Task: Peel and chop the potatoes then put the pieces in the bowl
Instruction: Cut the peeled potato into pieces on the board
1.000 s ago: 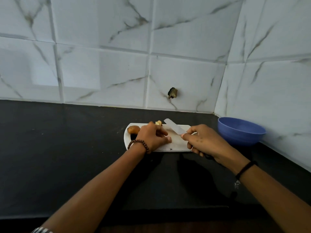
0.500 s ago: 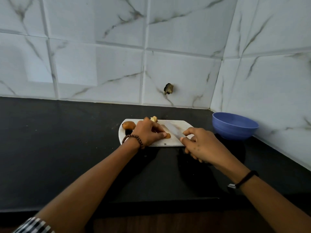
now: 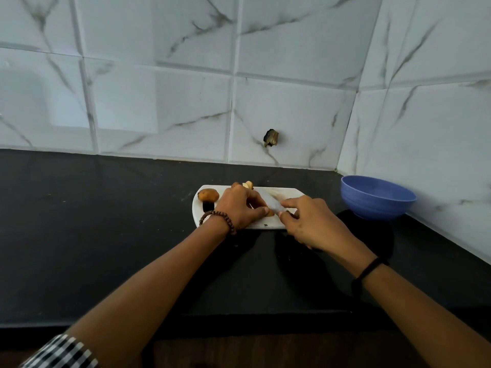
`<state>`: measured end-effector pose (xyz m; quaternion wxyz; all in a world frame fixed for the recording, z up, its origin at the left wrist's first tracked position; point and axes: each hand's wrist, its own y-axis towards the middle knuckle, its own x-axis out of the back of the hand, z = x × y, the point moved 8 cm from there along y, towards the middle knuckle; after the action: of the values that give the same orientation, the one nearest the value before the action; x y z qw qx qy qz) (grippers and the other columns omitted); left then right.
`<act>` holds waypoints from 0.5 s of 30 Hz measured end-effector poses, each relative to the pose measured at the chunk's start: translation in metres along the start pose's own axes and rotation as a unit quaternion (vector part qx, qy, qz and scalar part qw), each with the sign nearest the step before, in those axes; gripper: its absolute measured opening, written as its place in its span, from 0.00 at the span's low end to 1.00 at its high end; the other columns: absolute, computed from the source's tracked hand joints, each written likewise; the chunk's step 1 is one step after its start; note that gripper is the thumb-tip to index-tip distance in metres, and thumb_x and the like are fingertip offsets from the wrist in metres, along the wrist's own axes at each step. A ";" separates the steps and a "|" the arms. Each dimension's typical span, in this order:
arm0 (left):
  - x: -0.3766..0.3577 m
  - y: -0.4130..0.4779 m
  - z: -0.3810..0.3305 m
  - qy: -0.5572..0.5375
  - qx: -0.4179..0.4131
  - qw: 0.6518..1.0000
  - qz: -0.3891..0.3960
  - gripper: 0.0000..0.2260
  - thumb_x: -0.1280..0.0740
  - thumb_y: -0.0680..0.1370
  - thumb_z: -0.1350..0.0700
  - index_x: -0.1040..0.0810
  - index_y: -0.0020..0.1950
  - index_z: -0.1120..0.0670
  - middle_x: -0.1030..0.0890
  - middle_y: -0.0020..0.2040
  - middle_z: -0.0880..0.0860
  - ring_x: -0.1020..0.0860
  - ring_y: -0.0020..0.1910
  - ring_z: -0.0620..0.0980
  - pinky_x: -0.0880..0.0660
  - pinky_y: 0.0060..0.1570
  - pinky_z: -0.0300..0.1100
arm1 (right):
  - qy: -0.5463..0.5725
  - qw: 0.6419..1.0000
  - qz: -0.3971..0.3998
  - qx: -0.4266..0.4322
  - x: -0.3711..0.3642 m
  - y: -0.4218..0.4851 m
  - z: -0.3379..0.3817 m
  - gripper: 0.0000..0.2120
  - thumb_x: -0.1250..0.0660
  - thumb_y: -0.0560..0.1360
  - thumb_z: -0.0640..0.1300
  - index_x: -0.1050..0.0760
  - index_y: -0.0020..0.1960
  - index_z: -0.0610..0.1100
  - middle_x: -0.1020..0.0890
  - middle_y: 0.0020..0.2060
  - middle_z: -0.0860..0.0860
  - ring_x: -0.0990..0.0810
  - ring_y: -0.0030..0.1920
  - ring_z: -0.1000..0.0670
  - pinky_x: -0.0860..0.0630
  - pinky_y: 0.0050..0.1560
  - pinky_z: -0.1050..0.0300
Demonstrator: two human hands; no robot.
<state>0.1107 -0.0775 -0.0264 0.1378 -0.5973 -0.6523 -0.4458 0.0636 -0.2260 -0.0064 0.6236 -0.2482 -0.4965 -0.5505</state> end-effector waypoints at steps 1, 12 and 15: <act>0.000 0.000 0.000 0.000 -0.002 1.000 0.000 0.05 0.27 0.73 0.48 0.15 0.46 0.47 0.18 0.46 0.50 0.23 0.49 0.43 0.25 0.52 0.40 | -0.025 1.000 0.002 -0.001 0.000 0.000 0.001 0.18 0.39 0.82 0.49 0.26 0.70 0.47 0.17 0.45 0.46 0.17 0.41 0.48 0.18 0.44 0.51; 0.001 -0.001 0.000 0.007 0.006 1.000 0.004 0.06 0.27 0.73 0.47 0.15 0.46 0.47 0.18 0.48 0.50 0.22 0.47 0.43 0.25 0.54 0.41 | -0.148 0.989 0.026 -0.009 0.003 -0.034 0.008 0.10 0.39 0.82 0.50 0.24 0.57 0.46 0.25 0.45 0.47 0.21 0.42 0.49 0.23 0.40 0.54; 0.003 -0.002 0.001 0.001 0.021 1.000 -0.006 0.08 0.27 0.72 0.47 0.15 0.46 0.50 0.19 0.47 0.50 0.23 0.46 0.44 0.26 0.50 0.39 | -0.138 0.988 0.057 -0.025 0.008 -0.050 0.003 0.12 0.39 0.82 0.50 0.24 0.61 0.46 0.22 0.46 0.47 0.19 0.43 0.49 0.18 0.47 0.51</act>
<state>0.1083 -0.0748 -0.0257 0.1485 -0.5901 -0.6645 -0.4338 0.0154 -0.2402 -0.0098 0.5730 -0.3652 -0.5490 -0.4867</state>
